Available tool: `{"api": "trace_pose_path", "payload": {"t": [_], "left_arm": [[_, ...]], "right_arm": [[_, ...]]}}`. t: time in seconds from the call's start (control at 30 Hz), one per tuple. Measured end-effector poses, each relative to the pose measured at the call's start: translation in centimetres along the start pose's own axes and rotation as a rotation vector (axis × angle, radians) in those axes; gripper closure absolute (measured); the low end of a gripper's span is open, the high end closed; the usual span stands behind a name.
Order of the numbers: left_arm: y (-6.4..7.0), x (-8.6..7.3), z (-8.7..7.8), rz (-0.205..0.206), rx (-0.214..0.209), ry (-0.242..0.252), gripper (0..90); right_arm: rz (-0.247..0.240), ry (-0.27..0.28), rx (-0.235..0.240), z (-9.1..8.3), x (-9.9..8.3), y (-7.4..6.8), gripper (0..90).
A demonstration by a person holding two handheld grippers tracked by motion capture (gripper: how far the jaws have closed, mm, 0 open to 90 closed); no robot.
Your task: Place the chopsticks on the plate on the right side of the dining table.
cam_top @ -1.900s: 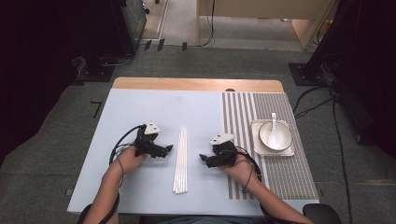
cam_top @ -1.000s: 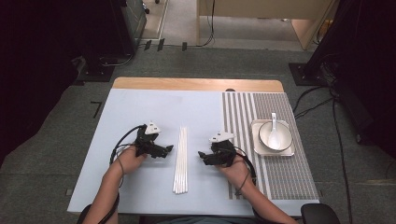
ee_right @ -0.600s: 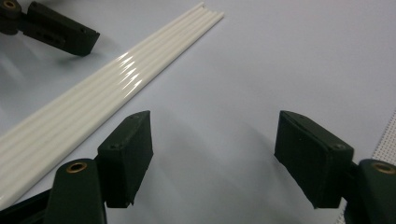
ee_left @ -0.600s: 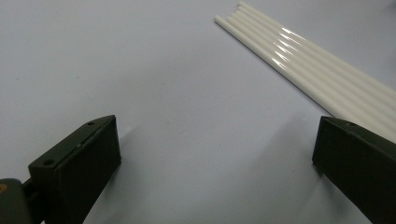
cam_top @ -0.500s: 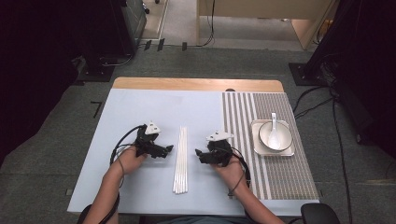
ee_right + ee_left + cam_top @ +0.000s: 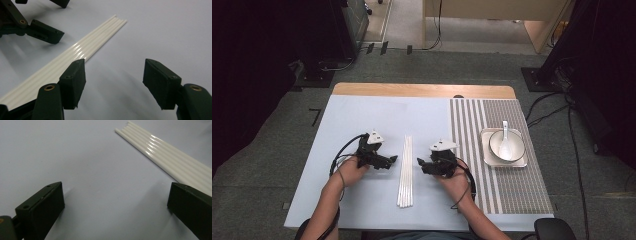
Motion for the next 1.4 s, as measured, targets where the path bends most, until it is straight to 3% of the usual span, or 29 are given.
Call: {"api": "trace_pose_path", "payload": {"t": [0.53, 1.4], "left_arm": [[0.0, 0.0, 0.0, 0.000, 0.000, 0.000, 0.5], [0.0, 0.0, 0.0, -0.001, 0.000, 0.001, 0.5]], "right_arm": [[0.026, 0.008, 0.014, 0.8, 0.8, -1.1, 35.1], [-0.027, -0.011, 0.014, 1.9, 0.8, -2.3, 38.9]]}}
Point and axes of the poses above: each handheld gripper's, and its own axes: z roughly forward along the jaws, x roughly out of its top, y roughly to its right, the point moved 1 cm from there along z, roughly forward along the jaws, and after that the axes turned 7 degrees about -z, right-handed, at the moved point
